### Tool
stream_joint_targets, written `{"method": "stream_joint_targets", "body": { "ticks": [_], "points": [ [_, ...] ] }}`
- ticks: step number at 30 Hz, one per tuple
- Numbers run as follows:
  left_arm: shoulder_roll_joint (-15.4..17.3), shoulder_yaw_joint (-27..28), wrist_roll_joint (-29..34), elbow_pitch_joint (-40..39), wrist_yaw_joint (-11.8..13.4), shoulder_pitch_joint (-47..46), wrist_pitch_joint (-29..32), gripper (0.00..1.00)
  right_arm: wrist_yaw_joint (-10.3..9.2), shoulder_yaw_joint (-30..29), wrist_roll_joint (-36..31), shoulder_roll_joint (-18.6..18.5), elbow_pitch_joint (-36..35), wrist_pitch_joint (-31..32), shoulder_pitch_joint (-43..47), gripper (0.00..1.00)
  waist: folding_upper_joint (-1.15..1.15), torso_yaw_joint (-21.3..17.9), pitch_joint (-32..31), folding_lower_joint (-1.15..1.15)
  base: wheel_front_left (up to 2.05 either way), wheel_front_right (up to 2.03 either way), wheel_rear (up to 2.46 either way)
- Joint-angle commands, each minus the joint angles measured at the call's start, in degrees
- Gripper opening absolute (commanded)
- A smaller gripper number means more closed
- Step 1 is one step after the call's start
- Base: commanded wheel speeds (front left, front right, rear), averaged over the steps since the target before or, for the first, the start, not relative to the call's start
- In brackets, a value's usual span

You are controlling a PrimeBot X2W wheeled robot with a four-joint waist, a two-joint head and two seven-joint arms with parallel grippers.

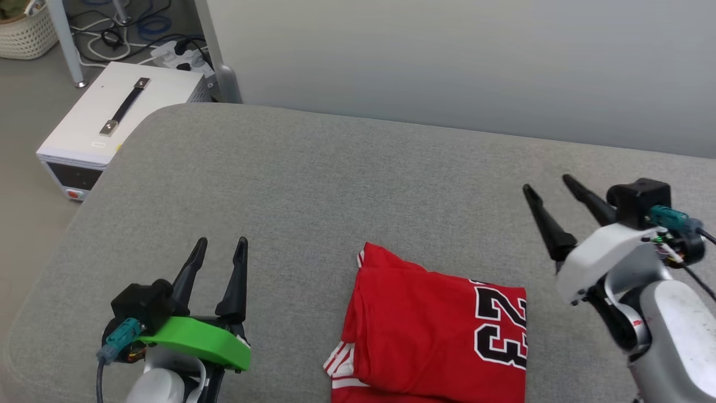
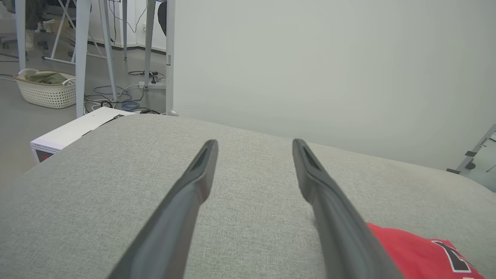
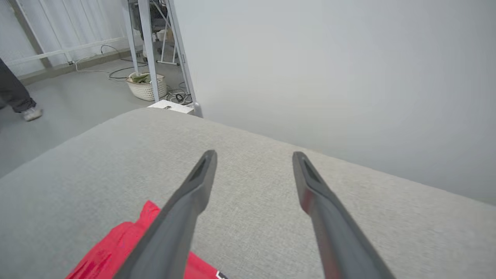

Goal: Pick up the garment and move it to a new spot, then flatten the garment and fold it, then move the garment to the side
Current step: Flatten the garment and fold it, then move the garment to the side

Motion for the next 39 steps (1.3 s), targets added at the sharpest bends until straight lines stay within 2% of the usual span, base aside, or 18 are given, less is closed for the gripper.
{"method": "stream_joint_targets", "body": {
  "ticks": [1, 6, 14, 21, 25, 39],
  "points": [
    [-0.53, 0.25, -0.18, -0.97, -0.16, 0.14, -0.34, 1.00, 0.02, -1.90, -3.76, -1.82, -2.35, -2.64, 2.13, 1.00, 0.00, -1.95, 0.07, 0.00, 0.00, 0.00, 0.00],
    [-1.00, 0.50, 0.44, -2.36, -0.16, 0.59, -0.34, 1.00, 0.02, -8.99, -9.89, -2.42, -6.50, -7.59, 7.36, 1.00, 0.00, -3.74, -0.09, 0.00, 0.00, 0.00, 0.00],
    [-1.61, 0.19, 2.48, -4.68, -0.16, 2.54, -0.34, 1.00, 0.02, -17.52, -13.50, 3.97, -12.78, -12.94, 18.43, 1.00, 0.00, -5.53, -0.78, 0.00, 0.00, 0.00, 0.00],
    [-1.93, -0.62, 3.91, -4.93, -0.16, 4.56, -0.34, 1.00, 0.02, -19.18, -14.70, 8.62, -13.97, -15.82, 23.64, 1.00, 0.00, -5.96, -1.09, 0.00, 0.00, 0.00, 0.00],
    [-2.17, -0.82, 4.54, -4.98, -0.16, 5.29, -0.34, 1.00, 0.02, -18.83, -15.29, 9.99, -13.20, -16.60, 24.67, 1.00, 0.00, -5.89, -0.99, 0.00, 0.00, 0.00, 0.00],
    [-2.92, -0.86, 5.96, -5.07, -0.16, 5.01, -0.34, 1.00, 0.02, -17.39, -16.45, 10.18, -10.66, -16.62, 24.02, 1.00, 0.00, -5.53, -0.37, 0.00, 0.00, 0.00, 0.00]
  ]
}}
